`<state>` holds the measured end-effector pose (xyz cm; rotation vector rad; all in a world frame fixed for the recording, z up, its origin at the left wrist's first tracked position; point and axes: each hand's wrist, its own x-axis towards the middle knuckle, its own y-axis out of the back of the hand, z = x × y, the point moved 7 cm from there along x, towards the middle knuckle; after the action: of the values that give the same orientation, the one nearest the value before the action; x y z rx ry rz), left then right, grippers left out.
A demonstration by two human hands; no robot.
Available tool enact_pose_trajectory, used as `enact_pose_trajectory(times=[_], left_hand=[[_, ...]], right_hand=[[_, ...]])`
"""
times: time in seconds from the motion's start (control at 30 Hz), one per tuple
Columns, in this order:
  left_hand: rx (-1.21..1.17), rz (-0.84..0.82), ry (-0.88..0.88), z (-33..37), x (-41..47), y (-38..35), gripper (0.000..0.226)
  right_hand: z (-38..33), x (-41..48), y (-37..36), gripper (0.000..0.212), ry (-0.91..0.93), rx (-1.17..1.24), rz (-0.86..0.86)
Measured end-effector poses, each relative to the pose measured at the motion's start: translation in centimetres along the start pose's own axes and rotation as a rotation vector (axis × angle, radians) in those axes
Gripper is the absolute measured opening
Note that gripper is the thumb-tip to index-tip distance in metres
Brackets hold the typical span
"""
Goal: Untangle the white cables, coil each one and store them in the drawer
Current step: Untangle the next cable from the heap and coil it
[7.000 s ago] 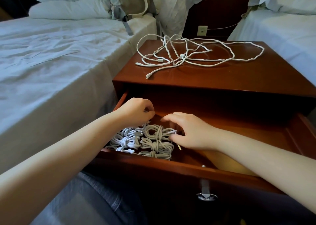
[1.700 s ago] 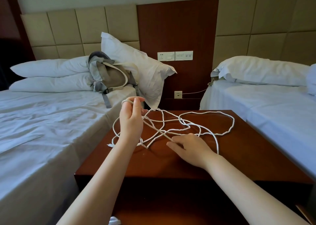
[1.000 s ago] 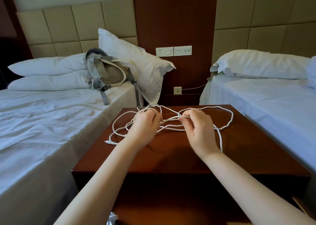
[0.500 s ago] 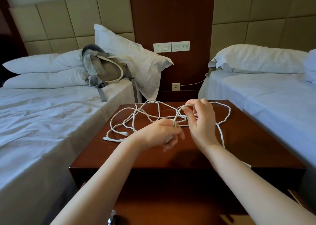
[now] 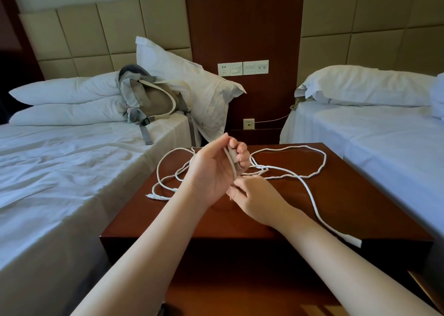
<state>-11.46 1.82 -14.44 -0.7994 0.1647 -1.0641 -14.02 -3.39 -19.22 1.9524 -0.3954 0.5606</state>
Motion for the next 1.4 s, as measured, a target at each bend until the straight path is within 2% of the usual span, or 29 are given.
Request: enact_pose_trajectory(times=[0.1, 0.27, 0.33, 0.4, 0.53, 0.63, 0.7, 0.83, 0.97, 1.1, 1.17, 1.27, 1.33, 1.4], left_hand=[[-0.005, 0.149, -0.108, 0.7, 0.5, 1.5, 0.035], [0.197, 0.391, -0.418, 3.4, -0.1, 3.3, 0.038], [0.403, 0.515, -0.537, 5.0, -1.0, 4.5, 0.036], [0.719, 0.644, -0.622, 6.1, -2.0, 5.2, 0.036], [1.135, 0.742, -0.765, 6.2, -2.7, 3.9, 0.036], [1.381, 0.855, -0.84, 6.3, -2.9, 3.5, 0.034], [1.554, 0.861, -0.84, 6.3, -2.7, 3.5, 0.029], [1.981, 0.741, -0.493, 4.5, -0.9, 4.8, 0.019], [2.291, 0.647, -0.256, 2.6, -0.3, 4.4, 0.028], [2.258, 0.466, -0.213, 2.1, 0.1, 4.4, 0.022], [2.046, 0.403, -0.14, 1.8, 0.2, 5.0, 0.036], [1.567, 0.24, 0.124, -0.1, 0.1, 5.3, 0.053], [1.345, 0.119, 0.322, -1.8, -0.3, 5.1, 0.05], [1.247, 0.018, 0.451, -2.9, -0.7, 4.8, 0.043]], right_hand=[[0.2, 0.3, -0.6, 0.016, -0.03, 0.002, -0.069], [1.2, 0.3, -0.4, 0.022, -0.062, 0.008, -0.017], [1.7, 0.3, -0.2, 0.023, -0.091, 0.002, -0.015], [1.8, 0.3, -0.3, 0.021, -0.112, -0.006, -0.031], [2.1, 0.3, -0.1, 0.015, -0.154, -0.097, -0.029], [3.3, 0.1, 0.7, 0.019, -0.222, -0.157, 0.013], [4.1, 0.1, 1.2, 0.022, -0.246, -0.167, 0.05], [4.3, 0.2, 2.1, 0.025, -0.214, -0.197, 0.157], [4.0, 0.0, 3.1, 0.017, -0.115, -0.228, 0.329], [3.4, -0.2, 3.5, 0.033, -0.042, -0.241, 0.417], [3.5, -0.1, 3.8, 0.037, -0.043, -0.241, 0.438], [4.0, -0.2, 4.1, 0.038, -0.06, -0.249, 0.439], [4.4, -0.2, 4.1, 0.036, -0.082, -0.217, 0.407], [4.3, -0.2, 4.1, 0.038, -0.071, -0.218, 0.41]])
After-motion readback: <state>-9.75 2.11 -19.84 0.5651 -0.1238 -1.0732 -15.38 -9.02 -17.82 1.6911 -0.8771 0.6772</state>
